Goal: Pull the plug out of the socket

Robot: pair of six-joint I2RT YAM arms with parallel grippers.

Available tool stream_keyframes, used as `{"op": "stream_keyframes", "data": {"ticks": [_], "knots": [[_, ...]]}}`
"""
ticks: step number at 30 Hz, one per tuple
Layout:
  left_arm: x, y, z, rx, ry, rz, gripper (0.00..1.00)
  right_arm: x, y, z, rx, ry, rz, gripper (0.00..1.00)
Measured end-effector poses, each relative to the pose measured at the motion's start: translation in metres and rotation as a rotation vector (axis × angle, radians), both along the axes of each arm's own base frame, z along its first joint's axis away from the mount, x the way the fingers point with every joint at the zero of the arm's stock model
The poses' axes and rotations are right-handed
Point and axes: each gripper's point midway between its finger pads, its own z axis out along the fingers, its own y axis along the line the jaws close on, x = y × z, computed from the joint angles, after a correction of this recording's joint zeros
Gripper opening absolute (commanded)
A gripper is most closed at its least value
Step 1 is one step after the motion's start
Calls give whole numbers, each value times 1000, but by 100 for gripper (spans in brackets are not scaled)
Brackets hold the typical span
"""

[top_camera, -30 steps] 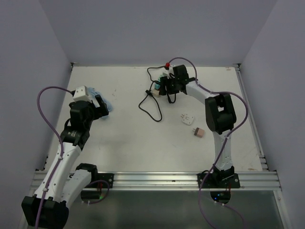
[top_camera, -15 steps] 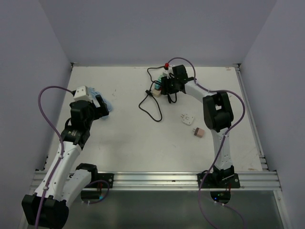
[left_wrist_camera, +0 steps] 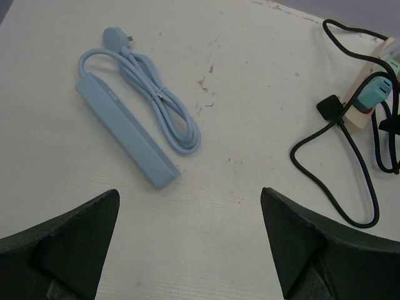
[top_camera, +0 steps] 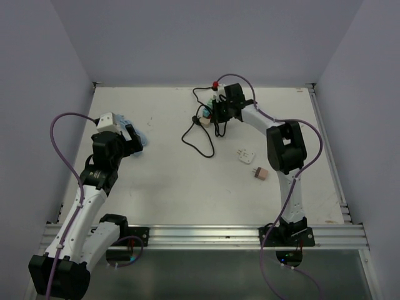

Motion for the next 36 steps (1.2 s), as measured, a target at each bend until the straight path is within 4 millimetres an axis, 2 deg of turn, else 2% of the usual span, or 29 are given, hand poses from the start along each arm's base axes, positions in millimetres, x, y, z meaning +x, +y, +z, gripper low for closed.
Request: {"op": "stream_keyframes", "data": {"ticks": [3, 7, 10, 13, 19, 21, 22, 24, 25, 28, 31, 34, 36], "knots": [[0, 0, 0, -1, 0, -2, 98, -12, 16, 18, 2, -21, 38, 0], [0, -1, 0, -1, 0, -3, 98, -34, 51, 50, -5, -85, 106, 0], [0, -1, 0, -1, 0, -3, 98, -53, 78, 58, -14, -110, 150, 0], [0, -1, 0, -2, -1, -3, 98, -75, 96, 45, -30, -91, 175, 0], [-1, -1, 2, -2, -6, -3, 98, -130, 104, -7, -118, 23, 180, 2], [-1, -1, 3, -3, -9, -3, 98, -143, 109, -15, -143, 34, 175, 17], [-1, -1, 3, -3, -11, -3, 98, -149, 111, -18, -155, 40, 171, 33], [-1, -1, 4, -4, -14, -3, 98, -162, 119, -21, -167, 51, 173, 46], [-1, -1, 4, -4, -15, -4, 98, -169, 123, -22, -172, 54, 178, 57], [-1, -1, 4, -5, -15, -6, 98, -181, 130, -17, -179, 53, 181, 74], [-1, -1, 4, -5, -15, -6, 98, -180, 126, 2, -187, 20, 140, 78], [-1, -1, 4, -5, -16, -6, 98, -159, 115, 36, -197, -67, 35, 80], [-2, -1, 5, -6, -17, -6, 98, -137, 105, 66, -188, -145, -82, 79]]}}
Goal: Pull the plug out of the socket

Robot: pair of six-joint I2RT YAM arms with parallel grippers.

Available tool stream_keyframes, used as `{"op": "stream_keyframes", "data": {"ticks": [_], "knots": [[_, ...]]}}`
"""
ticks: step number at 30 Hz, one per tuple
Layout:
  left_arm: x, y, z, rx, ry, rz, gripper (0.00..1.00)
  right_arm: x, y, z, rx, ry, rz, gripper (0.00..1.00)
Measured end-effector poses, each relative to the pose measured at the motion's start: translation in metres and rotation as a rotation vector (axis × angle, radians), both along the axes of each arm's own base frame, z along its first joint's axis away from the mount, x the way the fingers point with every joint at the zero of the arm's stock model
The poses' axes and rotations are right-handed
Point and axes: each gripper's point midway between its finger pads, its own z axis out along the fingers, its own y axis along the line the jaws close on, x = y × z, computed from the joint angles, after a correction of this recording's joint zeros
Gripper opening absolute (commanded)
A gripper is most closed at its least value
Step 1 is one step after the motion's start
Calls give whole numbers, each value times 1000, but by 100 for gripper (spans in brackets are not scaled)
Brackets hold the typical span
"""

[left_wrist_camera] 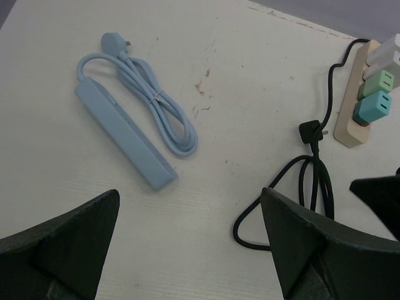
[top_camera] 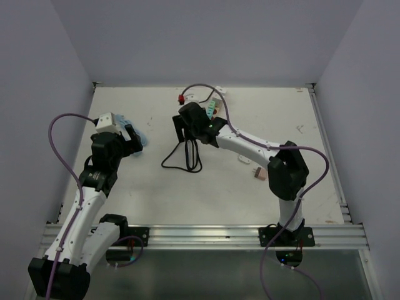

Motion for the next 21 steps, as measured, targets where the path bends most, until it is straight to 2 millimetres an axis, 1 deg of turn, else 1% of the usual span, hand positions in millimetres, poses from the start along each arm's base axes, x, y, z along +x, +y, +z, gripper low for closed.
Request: {"op": "stream_keyframes", "data": {"ticks": [2, 3, 4, 6, 8, 10, 12, 14, 18, 21], "knots": [[0, 0, 1, 0, -2, 0, 98, 22, -13, 25, 25, -62, -119, 78], [0, 0, 1, -1, -4, -1, 98, 34, -21, 34, 45, -82, -179, 78], [0, 0, 1, -1, -5, -2, 98, 45, -31, 39, 60, -95, -238, 78], [-1, -1, 2, -2, -6, -3, 98, 65, -57, 40, 72, -102, -349, 78], [-1, -1, 2, -2, -6, -4, 98, 82, -80, 32, 71, -100, -445, 79], [-1, -1, 2, -3, -7, -4, 98, 98, -95, 20, 59, -95, -515, 80], [-1, -1, 2, -3, -6, -4, 98, 111, -99, 4, 50, -84, -553, 80], [-1, -1, 2, -3, -6, -5, 98, 119, -94, -13, 34, -71, -568, 80], [-1, -1, 2, -4, -7, -7, 98, 130, -80, -40, 18, -52, -578, 80], [-1, -1, 2, -4, -8, -7, 98, 134, -77, -55, 4, -47, -600, 79]]}}
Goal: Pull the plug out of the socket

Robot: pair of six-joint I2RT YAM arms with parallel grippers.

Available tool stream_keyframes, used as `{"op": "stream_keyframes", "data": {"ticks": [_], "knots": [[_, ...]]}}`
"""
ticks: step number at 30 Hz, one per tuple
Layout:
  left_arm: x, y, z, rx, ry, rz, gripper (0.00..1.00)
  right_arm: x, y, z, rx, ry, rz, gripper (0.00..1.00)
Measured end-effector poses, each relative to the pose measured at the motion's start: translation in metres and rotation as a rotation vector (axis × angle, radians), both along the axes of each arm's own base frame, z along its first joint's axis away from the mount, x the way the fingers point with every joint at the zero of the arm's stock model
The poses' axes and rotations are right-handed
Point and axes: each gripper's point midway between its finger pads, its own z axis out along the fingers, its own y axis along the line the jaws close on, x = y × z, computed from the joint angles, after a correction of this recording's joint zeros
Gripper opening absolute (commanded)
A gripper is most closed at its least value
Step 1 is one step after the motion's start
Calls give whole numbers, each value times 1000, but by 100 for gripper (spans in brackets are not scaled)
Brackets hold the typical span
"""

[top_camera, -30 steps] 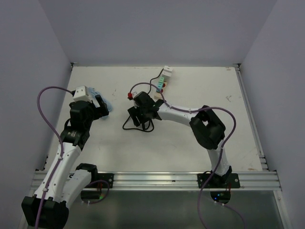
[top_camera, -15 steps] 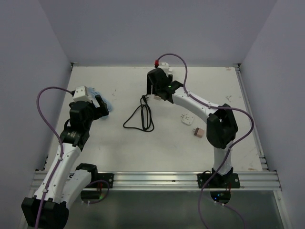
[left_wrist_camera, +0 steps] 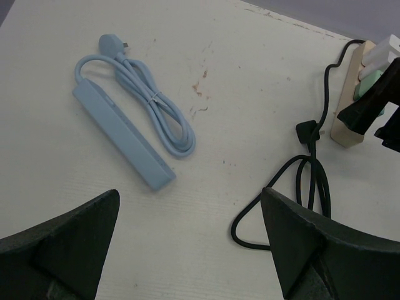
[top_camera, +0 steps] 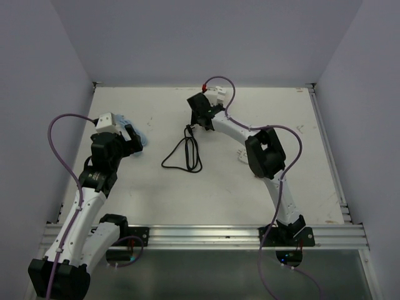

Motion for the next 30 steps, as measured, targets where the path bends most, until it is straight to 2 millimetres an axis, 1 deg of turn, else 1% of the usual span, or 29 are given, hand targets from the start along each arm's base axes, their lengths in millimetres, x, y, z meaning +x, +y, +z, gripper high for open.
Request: {"op": "stream_keyframes", "data": {"ticks": [2, 5, 8, 9, 11, 13, 14, 17, 18, 20, 21, 23, 25, 27, 30], "knots": [[0, 0, 0, 0, 0, 0, 98, 3, -2, -6, -5, 3, -19, 78], [0, 0, 0, -1, -1, -1, 98, 9, -9, -14, -7, 7, -52, 74], [0, -1, 0, -2, -1, -4, 98, 18, -16, -22, -6, 14, -74, 68], [0, -1, 0, -3, -2, -6, 98, 20, -16, -24, -6, 16, -76, 64], [0, -1, 0, -3, -1, -7, 98, 23, -18, -29, 1, 24, -79, 60], [0, -2, 0, -4, -1, -9, 98, 24, -15, -32, 14, 29, -72, 52], [0, -2, 0, -4, -1, -9, 98, 24, -14, -31, 18, 27, -72, 43], [0, -2, 0, -4, -1, -10, 98, 23, -14, -32, 21, 27, -77, 24], [0, -2, 0, -4, -1, -10, 98, 23, -14, -32, 24, 24, -73, 15], [0, -2, 0, -4, -1, -10, 98, 21, -13, -32, 39, 16, -62, 6], [0, -2, 0, -5, -1, -10, 98, 20, -14, -31, 49, 12, -56, 0], [0, -2, 0, -5, -1, -11, 98, 12, -17, -32, 67, 18, -31, 0], [0, -2, 0, -6, -1, -13, 98, 0, -21, -32, 77, 32, 2, 0], [0, -3, 0, -6, -1, -14, 98, -21, -28, -33, 78, 60, 46, 0], [0, -3, 0, -7, -1, -17, 98, -61, -37, -33, 60, 114, 130, 0]]}}
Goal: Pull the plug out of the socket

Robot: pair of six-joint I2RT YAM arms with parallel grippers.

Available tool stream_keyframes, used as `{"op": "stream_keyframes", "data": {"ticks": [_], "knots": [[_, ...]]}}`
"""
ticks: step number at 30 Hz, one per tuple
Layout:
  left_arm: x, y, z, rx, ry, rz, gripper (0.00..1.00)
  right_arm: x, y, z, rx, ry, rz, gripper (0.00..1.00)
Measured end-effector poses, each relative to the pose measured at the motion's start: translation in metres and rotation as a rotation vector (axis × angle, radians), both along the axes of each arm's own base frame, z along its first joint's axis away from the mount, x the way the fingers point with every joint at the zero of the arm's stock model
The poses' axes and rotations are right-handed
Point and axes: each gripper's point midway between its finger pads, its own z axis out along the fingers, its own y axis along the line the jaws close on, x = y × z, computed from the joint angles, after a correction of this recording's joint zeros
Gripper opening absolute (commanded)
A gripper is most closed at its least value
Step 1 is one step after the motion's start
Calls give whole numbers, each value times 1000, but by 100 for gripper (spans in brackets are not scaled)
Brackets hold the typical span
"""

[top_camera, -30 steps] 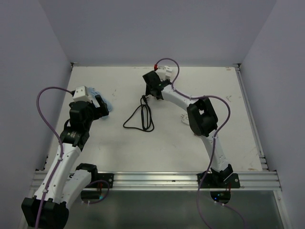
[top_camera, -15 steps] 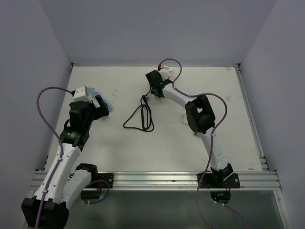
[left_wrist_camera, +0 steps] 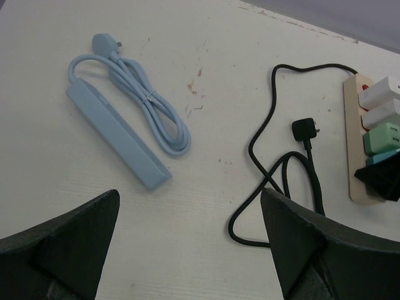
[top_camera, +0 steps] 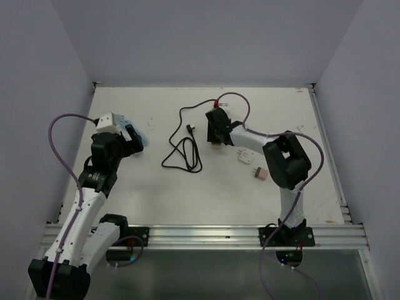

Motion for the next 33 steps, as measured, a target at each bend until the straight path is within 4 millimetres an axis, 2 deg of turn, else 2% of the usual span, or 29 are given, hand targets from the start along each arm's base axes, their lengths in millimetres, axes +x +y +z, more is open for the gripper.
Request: {"op": "stream_keyframes", "data": {"ticks": [5, 8, 13, 18, 26, 33], "knots": [[0, -2, 0, -5, 1, -11, 98, -71, 3, 5, -28, 41, 175, 0], [-1, -5, -1, -12, 4, -28, 99, -125, 13, 5, 19, 81, 302, 0], [-1, -15, -9, -51, 33, -64, 99, -184, 19, 6, 155, 116, 410, 0], [-5, -38, -22, -167, 87, -135, 98, -210, 15, 6, 264, 120, 416, 0], [-32, -80, -55, -416, 229, -236, 96, -240, 12, 3, 428, 113, 408, 0], [-59, -118, -76, -562, 336, -297, 94, -250, 9, 2, 492, 106, 397, 0]]}}
